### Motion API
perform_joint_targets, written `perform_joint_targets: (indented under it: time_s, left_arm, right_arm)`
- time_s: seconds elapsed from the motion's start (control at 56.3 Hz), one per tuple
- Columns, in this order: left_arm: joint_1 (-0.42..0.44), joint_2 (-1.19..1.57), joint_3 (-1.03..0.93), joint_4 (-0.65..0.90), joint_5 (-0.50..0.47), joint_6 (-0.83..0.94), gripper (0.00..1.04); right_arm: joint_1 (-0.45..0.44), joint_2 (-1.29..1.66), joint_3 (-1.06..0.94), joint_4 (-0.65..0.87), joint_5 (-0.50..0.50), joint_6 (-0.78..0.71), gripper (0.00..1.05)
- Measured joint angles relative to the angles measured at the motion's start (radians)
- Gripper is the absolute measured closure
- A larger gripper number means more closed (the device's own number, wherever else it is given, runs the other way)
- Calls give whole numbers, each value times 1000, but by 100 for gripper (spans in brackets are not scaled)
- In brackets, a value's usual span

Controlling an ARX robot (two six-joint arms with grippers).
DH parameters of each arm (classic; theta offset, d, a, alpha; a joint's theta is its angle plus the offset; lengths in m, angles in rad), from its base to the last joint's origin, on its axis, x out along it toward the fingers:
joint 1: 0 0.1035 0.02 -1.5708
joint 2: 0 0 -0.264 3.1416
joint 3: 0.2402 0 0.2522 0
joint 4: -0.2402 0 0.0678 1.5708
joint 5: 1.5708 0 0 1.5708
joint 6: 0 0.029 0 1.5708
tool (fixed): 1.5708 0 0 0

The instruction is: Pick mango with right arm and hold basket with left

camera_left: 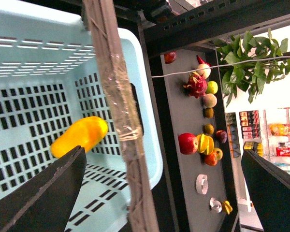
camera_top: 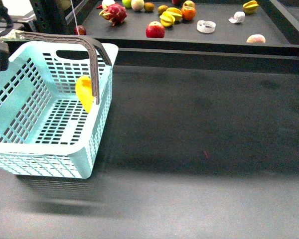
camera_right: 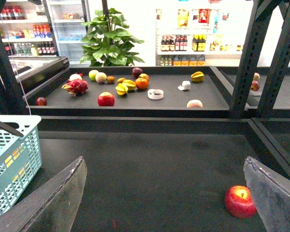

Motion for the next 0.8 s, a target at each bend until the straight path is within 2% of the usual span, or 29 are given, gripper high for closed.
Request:
perform_joint_targets:
  time_s: [0.409,0.675,0.8]
  left_arm:
    - [60,-398,-447,65,54,256,6]
    - [212,-614,-635,144,122,377,6]
    - [236,-628,-646,161,121,408,6]
  right_arm:
    - [0,0,0,0,0,0,8]
    - [0,0,0,0,0,0,8]
    - [0,0,0,0,0,0,8]
